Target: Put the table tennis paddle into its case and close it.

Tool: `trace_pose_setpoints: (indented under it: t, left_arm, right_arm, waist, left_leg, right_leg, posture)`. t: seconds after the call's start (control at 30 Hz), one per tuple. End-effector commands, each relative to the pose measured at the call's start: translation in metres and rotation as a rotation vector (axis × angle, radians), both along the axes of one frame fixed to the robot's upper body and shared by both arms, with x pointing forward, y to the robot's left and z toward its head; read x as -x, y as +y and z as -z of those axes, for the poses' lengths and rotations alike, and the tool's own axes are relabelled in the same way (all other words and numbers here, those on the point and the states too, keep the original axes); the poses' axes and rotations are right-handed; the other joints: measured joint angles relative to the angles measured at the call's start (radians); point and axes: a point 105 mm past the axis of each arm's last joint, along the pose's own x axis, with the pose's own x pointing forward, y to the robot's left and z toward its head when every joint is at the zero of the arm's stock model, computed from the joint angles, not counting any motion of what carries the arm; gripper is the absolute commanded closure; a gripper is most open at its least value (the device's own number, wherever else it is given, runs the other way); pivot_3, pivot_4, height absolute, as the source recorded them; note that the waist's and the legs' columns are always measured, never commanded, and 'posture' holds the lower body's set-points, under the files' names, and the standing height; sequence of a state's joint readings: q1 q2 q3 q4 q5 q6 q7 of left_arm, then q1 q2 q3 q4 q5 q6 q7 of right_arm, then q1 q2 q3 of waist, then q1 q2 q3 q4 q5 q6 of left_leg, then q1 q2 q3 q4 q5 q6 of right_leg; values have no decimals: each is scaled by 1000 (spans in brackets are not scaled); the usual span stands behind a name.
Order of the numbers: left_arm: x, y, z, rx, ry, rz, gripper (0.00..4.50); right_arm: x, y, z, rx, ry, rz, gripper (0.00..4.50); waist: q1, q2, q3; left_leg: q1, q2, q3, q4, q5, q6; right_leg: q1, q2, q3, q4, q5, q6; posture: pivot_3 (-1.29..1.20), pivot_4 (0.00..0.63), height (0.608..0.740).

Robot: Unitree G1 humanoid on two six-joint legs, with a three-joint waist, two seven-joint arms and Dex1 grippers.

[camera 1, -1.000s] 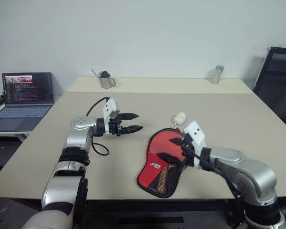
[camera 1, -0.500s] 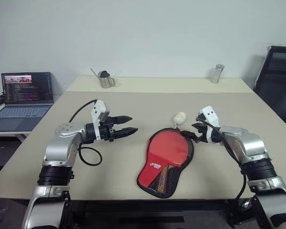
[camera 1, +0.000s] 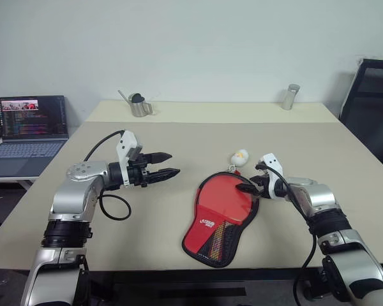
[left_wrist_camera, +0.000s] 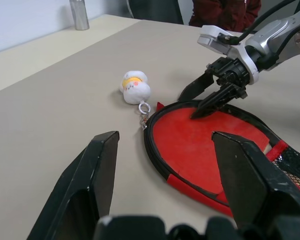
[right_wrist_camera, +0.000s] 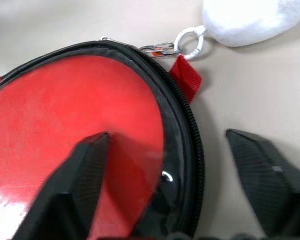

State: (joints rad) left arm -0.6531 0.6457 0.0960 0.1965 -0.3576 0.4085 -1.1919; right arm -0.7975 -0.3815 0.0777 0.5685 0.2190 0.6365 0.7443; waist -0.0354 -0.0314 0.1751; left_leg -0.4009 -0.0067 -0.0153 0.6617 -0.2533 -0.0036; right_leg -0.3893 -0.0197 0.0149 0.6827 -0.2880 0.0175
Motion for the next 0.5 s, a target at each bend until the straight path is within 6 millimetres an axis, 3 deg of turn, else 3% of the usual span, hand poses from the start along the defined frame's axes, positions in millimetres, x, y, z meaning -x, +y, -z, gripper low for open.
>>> trace_pose_setpoints:
  t: [0.03, 0.3, 0.5]
  left_arm:
    - [13, 1, -7, -27, -13, 56, 1272]
    - [40, 22, 16, -136, 128, 134, 1272]
    - [45, 32, 26, -163, 165, 120, 1272]
  right_arm:
    - [4, 15, 2, 6, 1, -71, 1966]
    - [9, 30, 8, 53, -24, -162, 4391]
    - [10, 43, 8, 131, -100, -254, 4478]
  waist:
    - [-3, 0, 0]
    - [-18, 0, 0]
    - [-28, 0, 0]
  left_leg:
    - [0, 0, 0, 0, 0, 0]
    - [1, 1, 0, -2, 0, 0]
    - [2, 1, 1, -2, 0, 0]
  right_leg:
    - [0, 0, 0, 0, 0, 0]
    - [0, 0, 0, 0, 0, 0]
    - [0, 0, 1, 0, 0, 0]
  posture:
    - [0, 150, 740]
    - [0, 150, 740]
    - [0, 150, 740]
